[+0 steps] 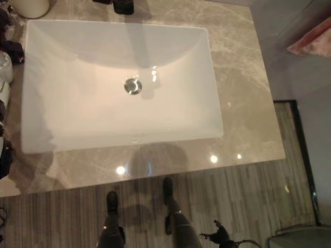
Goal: Put brush and paste in cup on sink, flatten towel.
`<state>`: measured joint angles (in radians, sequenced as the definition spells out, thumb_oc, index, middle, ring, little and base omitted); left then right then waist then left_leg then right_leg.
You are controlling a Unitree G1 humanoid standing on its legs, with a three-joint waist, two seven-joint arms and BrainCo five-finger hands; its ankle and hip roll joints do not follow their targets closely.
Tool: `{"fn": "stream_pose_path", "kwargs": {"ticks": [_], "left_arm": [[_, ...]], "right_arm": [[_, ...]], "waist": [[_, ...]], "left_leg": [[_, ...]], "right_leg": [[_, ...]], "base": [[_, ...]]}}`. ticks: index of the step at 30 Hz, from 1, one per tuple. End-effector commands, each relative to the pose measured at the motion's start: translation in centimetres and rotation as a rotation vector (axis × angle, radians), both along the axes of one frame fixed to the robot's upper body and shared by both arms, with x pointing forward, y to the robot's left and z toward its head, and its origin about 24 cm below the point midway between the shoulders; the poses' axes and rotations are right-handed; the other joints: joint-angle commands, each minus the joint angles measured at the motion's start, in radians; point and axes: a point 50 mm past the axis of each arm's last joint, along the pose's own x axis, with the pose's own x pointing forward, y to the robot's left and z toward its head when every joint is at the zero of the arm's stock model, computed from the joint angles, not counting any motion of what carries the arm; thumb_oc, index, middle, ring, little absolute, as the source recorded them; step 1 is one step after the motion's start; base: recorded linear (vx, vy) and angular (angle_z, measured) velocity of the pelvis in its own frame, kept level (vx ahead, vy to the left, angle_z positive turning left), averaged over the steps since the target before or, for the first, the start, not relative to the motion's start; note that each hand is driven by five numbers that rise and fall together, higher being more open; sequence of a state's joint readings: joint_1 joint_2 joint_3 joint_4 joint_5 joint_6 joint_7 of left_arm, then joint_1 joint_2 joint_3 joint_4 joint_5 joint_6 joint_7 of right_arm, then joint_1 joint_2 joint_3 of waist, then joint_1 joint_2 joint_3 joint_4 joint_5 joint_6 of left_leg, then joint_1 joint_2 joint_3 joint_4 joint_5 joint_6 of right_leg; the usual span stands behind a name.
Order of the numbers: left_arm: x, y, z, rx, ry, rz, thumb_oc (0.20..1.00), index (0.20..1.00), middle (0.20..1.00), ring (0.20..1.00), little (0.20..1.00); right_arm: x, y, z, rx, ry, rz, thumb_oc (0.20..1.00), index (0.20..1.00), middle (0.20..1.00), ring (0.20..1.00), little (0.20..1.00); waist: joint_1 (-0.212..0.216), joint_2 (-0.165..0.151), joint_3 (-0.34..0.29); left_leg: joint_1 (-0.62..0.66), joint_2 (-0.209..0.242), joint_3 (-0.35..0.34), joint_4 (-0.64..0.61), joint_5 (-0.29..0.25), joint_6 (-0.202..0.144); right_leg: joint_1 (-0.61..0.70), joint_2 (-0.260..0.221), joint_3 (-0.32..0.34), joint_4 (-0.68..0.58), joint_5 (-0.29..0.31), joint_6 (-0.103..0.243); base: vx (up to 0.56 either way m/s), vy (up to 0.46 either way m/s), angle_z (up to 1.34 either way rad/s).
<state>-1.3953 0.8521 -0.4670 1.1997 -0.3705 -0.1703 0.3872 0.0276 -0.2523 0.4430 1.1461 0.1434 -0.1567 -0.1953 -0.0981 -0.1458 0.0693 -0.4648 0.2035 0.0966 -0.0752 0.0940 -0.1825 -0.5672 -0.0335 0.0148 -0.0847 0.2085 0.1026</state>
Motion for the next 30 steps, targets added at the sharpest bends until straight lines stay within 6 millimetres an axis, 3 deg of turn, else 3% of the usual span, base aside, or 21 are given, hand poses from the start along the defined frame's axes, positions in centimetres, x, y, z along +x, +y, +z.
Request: {"fn": "stream_pose_path", "kwargs": {"ticks": [1, 2, 4, 9, 13, 18, 20, 25, 28, 29, 30], "left_arm": [[0.6, 1.3, -5.7, -0.067, 0.177, 0.129, 0.2, 0.2, 0.2, 0.2, 0.2], [0.6, 1.4, -7.0, -0.158, 0.145, 0.116, 0.2, 0.2, 0.2, 0.2, 0.2], [0.2, 2.0, -8.0, -0.176, 0.147, 0.125, 0.2, 0.2, 0.2, 0.2, 0.2], [-0.8, 3.4, -9.4, -0.243, 0.121, 0.142, 0.2, 0.2, 0.2, 0.2, 0.2], [-2.4, 3.1, -12.2, -0.276, 0.018, 0.04, 0.2, 0.2, 0.2, 0.2, 0.2], [-6.8, 1.9, -18.3, -0.353, -0.032, -0.072, 0.2, 0.2, 0.2, 0.2, 0.2], [-8.8, 1.6, -21.1, -0.41, -0.012, -0.075, 0.2, 0.2, 0.2, 0.2, 0.2], [-14.1, 1.5, -25.7, -0.453, 0.047, -0.007, 0.2, 0.2, 0.2, 0.2, 0.2], [-16.9, 1.8, -28.2, -0.49, 0.106, 0.068, 0.2, 0.2, 0.2, 0.2, 0.2], [-19.0, 1.7, -31.4, -0.583, 0.2, 0.118, 0.2, 0.2, 0.2, 0.2, 0.2], [-19.0, 1.7, -31.4, -0.584, 0.2, 0.118, 0.2, 0.2, 0.2, 0.2, 0.2]], "right_arm": [[-0.9, -0.1, -0.3, -0.036, 0.033, 0.002, 1.0, 1.0, 1.0, 1.0, 1.0], [-1.0, 0.0, -0.4, -0.046, 0.042, 0.01, 1.0, 1.0, 1.0, 1.0, 1.0], [-0.8, 0.0, -0.4, -0.056, 0.044, 0.016, 1.0, 1.0, 1.0, 1.0, 1.0], [-0.2, 0.0, -0.2, -0.063, 0.035, 0.008, 1.0, 1.0, 1.0, 1.0, 1.0], [0.5, 0.0, -0.1, -0.054, 0.018, -0.032, 1.0, 1.0, 1.0, 1.0, 1.0], [-0.3, -0.3, -0.3, -0.063, 0.06, -0.029, 1.0, 1.0, 1.0, 1.0, 1.0], [-0.6, -0.7, -0.5, -0.069, 0.087, -0.054, 1.0, 1.0, 1.0, 1.0, 1.0], [-0.2, -0.9, -0.4, -0.041, 0.084, -0.144, 1.0, 1.0, 1.0, 1.0, 1.0], [1.1, -0.9, -0.2, -0.026, 0.053, -0.168, 1.0, 1.0, 1.0, 1.0, 1.0], [2.4, -0.7, 0.2, -0.029, 0.013, -0.132, 1.0, 1.0, 1.0, 1.0, 1.0], [2.3, -0.7, 0.2, -0.03, 0.013, -0.132, 1.0, 1.0, 1.0, 1.0, 1.0]], "waist": [[-0.025, -0.002, 0.046], [-0.014, -0.001, 0.044], [-0.001, 0.0, 0.035], [0.019, -0.001, 0.021], [0.06, 0.0, 0.009], [0.1, 0.011, -0.007], [0.114, 0.018, -0.014], [0.161, 0.038, -0.034], [0.194, 0.052, -0.046], [0.216, 0.061, -0.058], [0.215, 0.062, -0.057]], "left_leg": [[-0.001, -0.028, 0.03, -0.012, 0.037, 0.04], [0.015, -0.032, 0.028, -0.012, 0.033, 0.039], [0.041, -0.032, 0.027, -0.012, 0.028, 0.038], [0.082, -0.031, 0.026, -0.012, 0.019, 0.034], [0.133, -0.036, 0.02, -0.012, 0.013, 0.031], [0.218, -0.046, 0.022, -0.012, -0.004, 0.034], [0.25, -0.045, 0.021, -0.012, -0.008, 0.036], [0.312, -0.047, 0.003, -0.012, -0.013, 0.04], [0.335, -0.047, -0.009, -0.012, -0.01, 0.039], [0.346, -0.041, -0.016, -0.012, 0.001, 0.033], [0.347, -0.041, -0.017, -0.012, 0.001, 0.032]], "right_leg": [[0.079, -0.051, -0.026, -0.003, 0.014, 0.102], [0.097, -0.053, -0.032, -0.003, 0.007, 0.1], [0.123, -0.055, -0.04, -0.003, -0.001, 0.098], [0.167, -0.062, -0.054, -0.003, -0.015, 0.097], [0.226, -0.073, -0.075, -0.003, -0.028, 0.094], [0.321, -0.079, -0.093, -0.003, -0.053, 0.084], [0.358, -0.079, -0.1, -0.003, -0.065, 0.08], [0.439, -0.083, -0.13, 0.004, -0.1, 0.069], [0.48, -0.083, -0.154, 0.001, -0.114, 0.064], [0.503, -0.08, -0.172, -0.001, -0.124, 0.057], [0.504, -0.079, -0.173, -0.002, -0.124, 0.057]], "base": [[0.04, -0.036, -0.05], [0.05, -0.047, -0.05], [0.05, -0.056, -0.03], [0.05, -0.036, 0.03], [0.07, -0.028, 0.1], [0.07, 0.007, 0.18], [0.08, 0.03, 0.19], [0.06, 0.032, 0.18], [0.02, -0.006, 0.33], [0.02, -0.031, 0.3], [0.01, -0.034, 0.25]]}}
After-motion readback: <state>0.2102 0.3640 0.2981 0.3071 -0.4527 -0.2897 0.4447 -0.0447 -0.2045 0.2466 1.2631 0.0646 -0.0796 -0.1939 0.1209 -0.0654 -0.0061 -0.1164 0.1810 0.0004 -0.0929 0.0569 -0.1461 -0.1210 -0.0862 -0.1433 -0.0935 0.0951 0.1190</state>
